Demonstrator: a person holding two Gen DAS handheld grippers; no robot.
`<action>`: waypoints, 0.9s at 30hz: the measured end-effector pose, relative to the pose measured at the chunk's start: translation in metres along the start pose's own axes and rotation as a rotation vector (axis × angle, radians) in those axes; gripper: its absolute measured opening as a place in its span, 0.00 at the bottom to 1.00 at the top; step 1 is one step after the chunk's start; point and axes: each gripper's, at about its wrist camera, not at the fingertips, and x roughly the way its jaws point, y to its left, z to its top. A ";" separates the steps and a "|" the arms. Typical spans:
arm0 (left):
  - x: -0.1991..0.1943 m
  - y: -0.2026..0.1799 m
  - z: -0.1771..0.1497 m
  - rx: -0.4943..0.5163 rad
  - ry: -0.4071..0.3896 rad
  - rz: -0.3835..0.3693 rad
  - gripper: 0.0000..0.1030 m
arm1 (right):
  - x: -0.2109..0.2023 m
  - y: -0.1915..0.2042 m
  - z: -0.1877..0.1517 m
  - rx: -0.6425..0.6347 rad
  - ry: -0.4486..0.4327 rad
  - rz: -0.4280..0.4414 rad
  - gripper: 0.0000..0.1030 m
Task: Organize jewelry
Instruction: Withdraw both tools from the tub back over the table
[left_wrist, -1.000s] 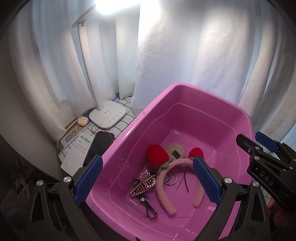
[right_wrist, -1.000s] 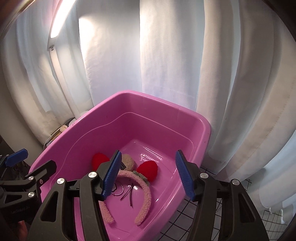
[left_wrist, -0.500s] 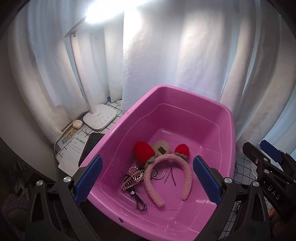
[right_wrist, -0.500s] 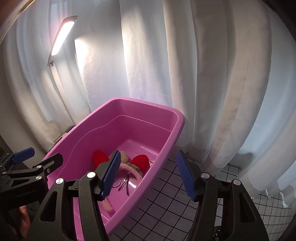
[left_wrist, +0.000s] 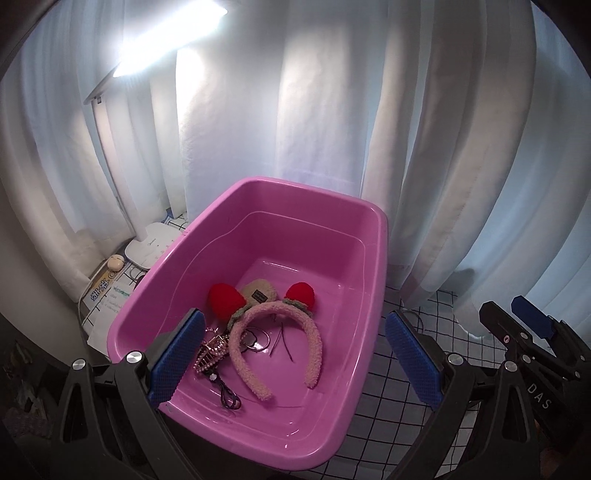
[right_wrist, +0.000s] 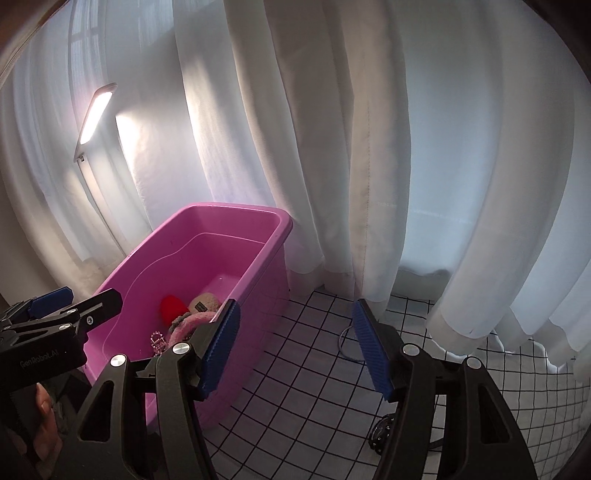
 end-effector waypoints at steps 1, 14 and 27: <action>0.000 -0.006 -0.001 0.008 0.002 -0.012 0.93 | -0.004 -0.007 -0.003 0.008 0.000 -0.015 0.59; 0.021 -0.079 -0.017 0.116 0.052 -0.204 0.93 | -0.037 -0.104 -0.051 0.185 0.022 -0.214 0.59; 0.092 -0.132 -0.047 0.199 0.177 -0.268 0.94 | -0.011 -0.147 -0.104 0.281 0.132 -0.291 0.71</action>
